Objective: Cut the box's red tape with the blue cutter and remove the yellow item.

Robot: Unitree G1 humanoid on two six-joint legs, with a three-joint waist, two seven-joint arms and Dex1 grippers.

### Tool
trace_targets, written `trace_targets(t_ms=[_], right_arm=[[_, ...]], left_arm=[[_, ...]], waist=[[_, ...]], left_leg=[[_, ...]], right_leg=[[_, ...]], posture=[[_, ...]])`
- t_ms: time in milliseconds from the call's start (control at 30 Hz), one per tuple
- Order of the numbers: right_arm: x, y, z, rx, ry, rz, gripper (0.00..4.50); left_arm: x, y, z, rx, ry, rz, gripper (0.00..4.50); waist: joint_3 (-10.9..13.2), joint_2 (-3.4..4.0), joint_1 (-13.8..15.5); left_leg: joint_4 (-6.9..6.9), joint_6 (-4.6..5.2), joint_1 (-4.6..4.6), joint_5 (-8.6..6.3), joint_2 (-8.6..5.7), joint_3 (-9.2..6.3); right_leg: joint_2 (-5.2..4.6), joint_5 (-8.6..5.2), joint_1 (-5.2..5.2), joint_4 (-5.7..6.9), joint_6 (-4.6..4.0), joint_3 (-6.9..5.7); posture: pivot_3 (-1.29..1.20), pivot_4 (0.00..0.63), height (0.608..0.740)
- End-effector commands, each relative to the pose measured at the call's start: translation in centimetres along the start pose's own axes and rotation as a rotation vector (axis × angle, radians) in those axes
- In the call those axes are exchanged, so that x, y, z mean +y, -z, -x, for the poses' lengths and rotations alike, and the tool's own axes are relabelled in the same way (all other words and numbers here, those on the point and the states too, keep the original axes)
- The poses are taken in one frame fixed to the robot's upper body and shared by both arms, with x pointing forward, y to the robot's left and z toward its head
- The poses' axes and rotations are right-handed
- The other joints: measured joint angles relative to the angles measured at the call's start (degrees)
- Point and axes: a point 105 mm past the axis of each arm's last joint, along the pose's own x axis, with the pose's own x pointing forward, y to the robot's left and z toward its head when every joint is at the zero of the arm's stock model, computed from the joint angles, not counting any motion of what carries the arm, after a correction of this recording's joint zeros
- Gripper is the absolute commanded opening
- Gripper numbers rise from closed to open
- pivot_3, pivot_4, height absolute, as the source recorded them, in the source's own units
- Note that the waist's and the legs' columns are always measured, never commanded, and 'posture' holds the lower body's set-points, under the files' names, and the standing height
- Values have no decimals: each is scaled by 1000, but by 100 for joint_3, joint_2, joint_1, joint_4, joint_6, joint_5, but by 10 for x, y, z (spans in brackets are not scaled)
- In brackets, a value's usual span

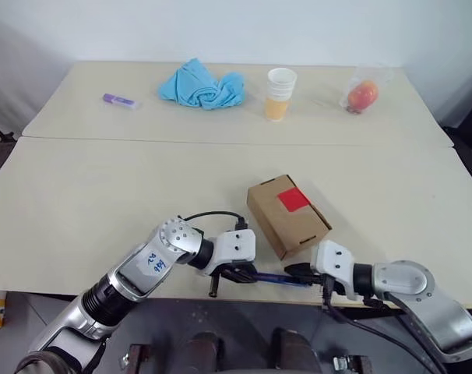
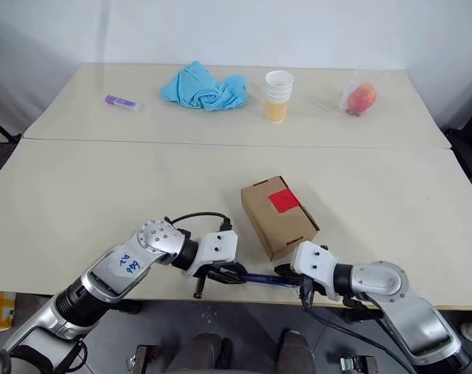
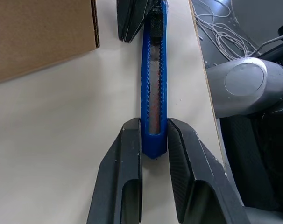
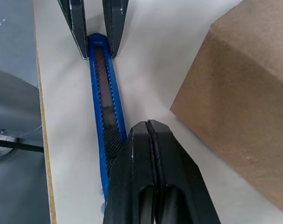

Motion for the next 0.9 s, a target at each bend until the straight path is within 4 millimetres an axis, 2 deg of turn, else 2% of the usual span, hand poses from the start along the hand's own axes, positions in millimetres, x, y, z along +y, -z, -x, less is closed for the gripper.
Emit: trace_targets(t_ms=[33, 267, 367, 533, 700, 800, 900], right_arm=[[4, -5, 8, -28, -29, 2, 39], [3, -4, 28, 3, -54, -1, 39], [6, 5, 30, 38, -63, -10, 39], [6, 10, 28, 42, -59, -20, 39], [10, 10, 21, 37, -79, -13, 39], [13, -1, 0, -13, -110, 2, 39], [14, -11, -12, -49, -127, 9, 39]], left_arm=[[0, -6, 4, -11, -20, -33, 421], [-2, -7, 2, -12, -14, -37, 421], [-2, -8, 0, -13, -15, -41, 421], [-1, -9, 0, -16, -15, -45, 421], [-2, -8, 0, -14, -12, -45, 421], [-3, -8, -1, -14, -9, -46, 421], [-2, -8, -1, -12, -10, -45, 421]], waist=[[0, 0, 1], [0, 0, -5], [0, 0, -6], [0, 0, 0], [0, 0, -2], [-2, -3, -25], [-2, -3, -54]], left_leg=[[0, 0, 0, 0, 0, 0], [0, 0, 0, 0, 1, 1], [0, 0, 0, 0, 2, 1], [1, 0, 0, 0, 1, 1], [1, 0, 0, 0, 2, 1], [3, -1, 2, 0, 3, 0], [3, -2, 3, 1, 4, 0]], right_leg=[[0, 0, 0, 0, 0, 0], [0, 0, 0, 1, 0, 0], [1, 0, 0, 1, 0, 0], [0, 0, 1, 1, 0, 0], [0, 0, 1, 1, 0, 0], [2, 0, 3, 1, 0, -1], [2, 0, 2, 3, 0, 0]], posture=[[0, 150, 740], [0, 150, 740], [0, 150, 740], [0, 150, 740], [0, 150, 740], [0, 150, 740], [0, 150, 740]])
